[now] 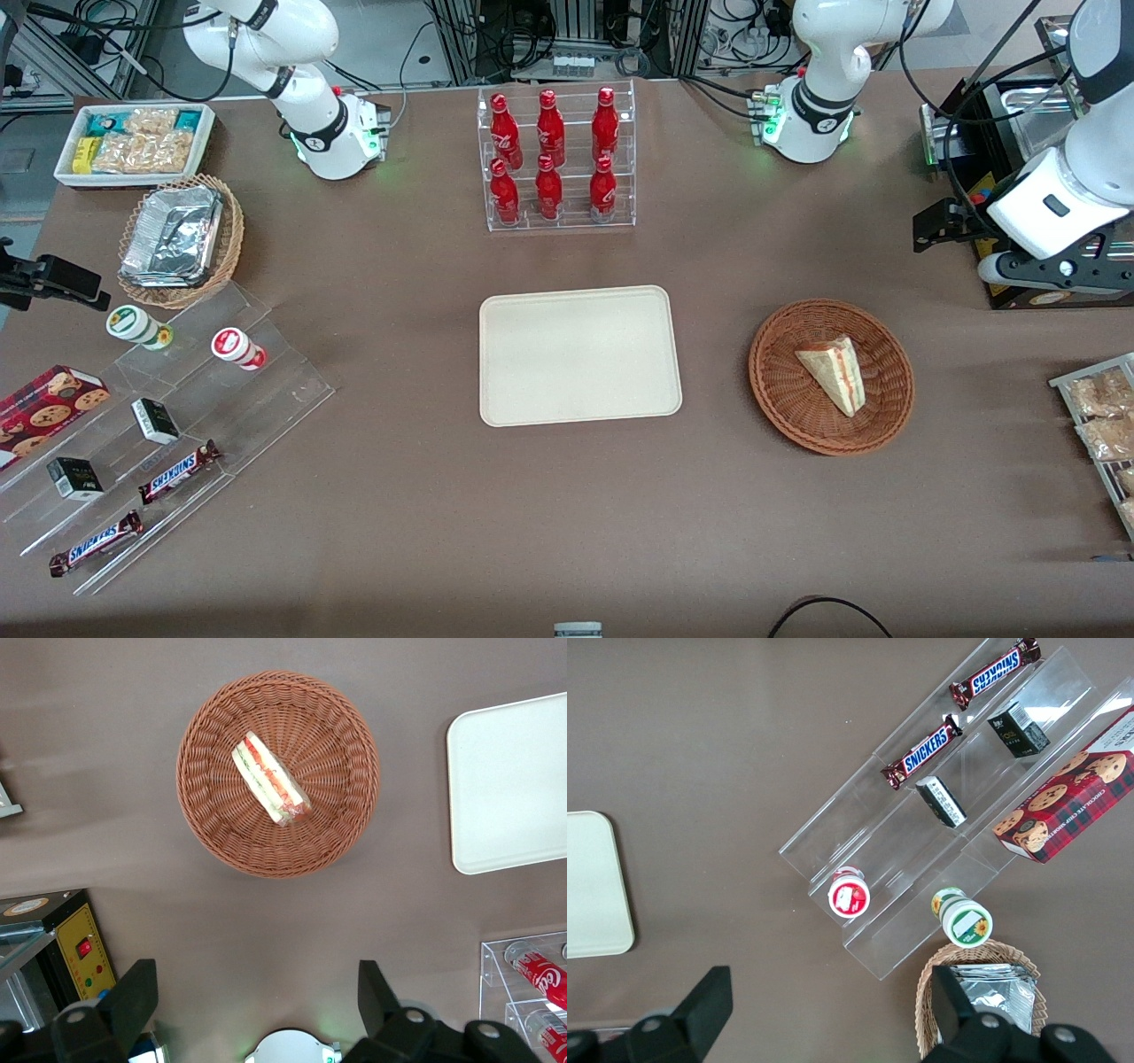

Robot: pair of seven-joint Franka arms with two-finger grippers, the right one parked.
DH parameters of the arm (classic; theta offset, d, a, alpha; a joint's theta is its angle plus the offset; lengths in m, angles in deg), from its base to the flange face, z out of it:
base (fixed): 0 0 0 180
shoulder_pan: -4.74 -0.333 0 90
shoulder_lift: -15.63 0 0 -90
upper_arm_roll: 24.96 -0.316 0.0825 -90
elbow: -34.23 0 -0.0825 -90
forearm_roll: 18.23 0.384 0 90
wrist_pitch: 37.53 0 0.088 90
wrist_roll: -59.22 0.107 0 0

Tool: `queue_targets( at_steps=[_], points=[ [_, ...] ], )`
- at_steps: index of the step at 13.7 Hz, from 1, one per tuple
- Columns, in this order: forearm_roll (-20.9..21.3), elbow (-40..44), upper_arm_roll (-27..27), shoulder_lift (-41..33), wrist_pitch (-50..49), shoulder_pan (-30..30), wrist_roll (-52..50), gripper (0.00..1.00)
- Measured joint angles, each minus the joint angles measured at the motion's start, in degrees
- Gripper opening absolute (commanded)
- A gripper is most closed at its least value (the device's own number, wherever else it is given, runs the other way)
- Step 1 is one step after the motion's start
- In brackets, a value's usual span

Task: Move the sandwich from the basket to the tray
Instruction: 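Move the left gripper over the wicker basket toward the sandwich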

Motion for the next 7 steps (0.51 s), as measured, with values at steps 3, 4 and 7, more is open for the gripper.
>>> queue_targets(
  at_steps=[3, 4, 7],
  points=[
    [0.26, -0.11, 0.00, 0.09, 0.45, 0.00, -0.07, 1.00],
    [0.31, -0.47, 0.00, 0.19, 0.92, 0.00, -0.08, 1.00],
    [0.32, -3.90, 0.02, 0.80, 5.87, 0.00, -0.09, 1.00]
  ],
)
